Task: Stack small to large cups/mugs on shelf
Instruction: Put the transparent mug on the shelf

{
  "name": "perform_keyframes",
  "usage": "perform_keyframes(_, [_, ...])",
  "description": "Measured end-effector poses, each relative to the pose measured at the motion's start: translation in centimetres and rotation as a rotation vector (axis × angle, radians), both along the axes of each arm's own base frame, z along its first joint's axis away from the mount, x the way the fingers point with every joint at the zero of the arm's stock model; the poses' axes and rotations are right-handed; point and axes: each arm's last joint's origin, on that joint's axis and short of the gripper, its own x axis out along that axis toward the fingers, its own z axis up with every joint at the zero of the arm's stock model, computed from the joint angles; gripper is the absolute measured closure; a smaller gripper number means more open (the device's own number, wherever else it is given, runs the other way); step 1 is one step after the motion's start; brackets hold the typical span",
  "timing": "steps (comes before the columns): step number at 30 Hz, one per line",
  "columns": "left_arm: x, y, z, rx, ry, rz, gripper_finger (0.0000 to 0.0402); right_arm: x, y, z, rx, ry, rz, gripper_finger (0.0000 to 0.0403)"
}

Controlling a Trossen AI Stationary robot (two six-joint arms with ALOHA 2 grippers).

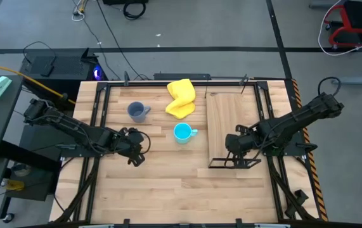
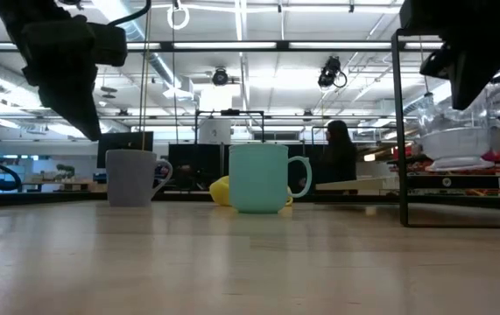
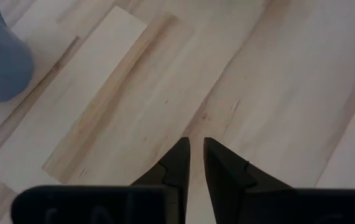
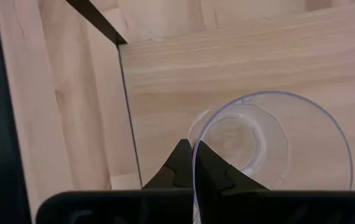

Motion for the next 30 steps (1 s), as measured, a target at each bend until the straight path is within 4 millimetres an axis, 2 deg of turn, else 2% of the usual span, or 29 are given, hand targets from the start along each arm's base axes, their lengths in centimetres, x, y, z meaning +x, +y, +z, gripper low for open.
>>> perform_keyframes(6, [0.0, 0.0, 0.0, 0.002, -0.002, -0.005, 0.0346, 0.1, 0.1, -1.2, 0.025, -0.018, 0.008, 0.0403])
perform_keyframes(16, [0.1, 0.0, 0.0, 0.006, -0.006, -0.017, 0.0349, 0.1, 0.8, -1.3, 0.041, -0.040, 0.022, 0.0402])
perform_keyframes(30, [0.2, -0.1, 0.1, 0.001, -0.021, -0.018, 0.0345, 0.2, 0.7, -1.3, 0.047, -0.041, -0.027, 0.0343])
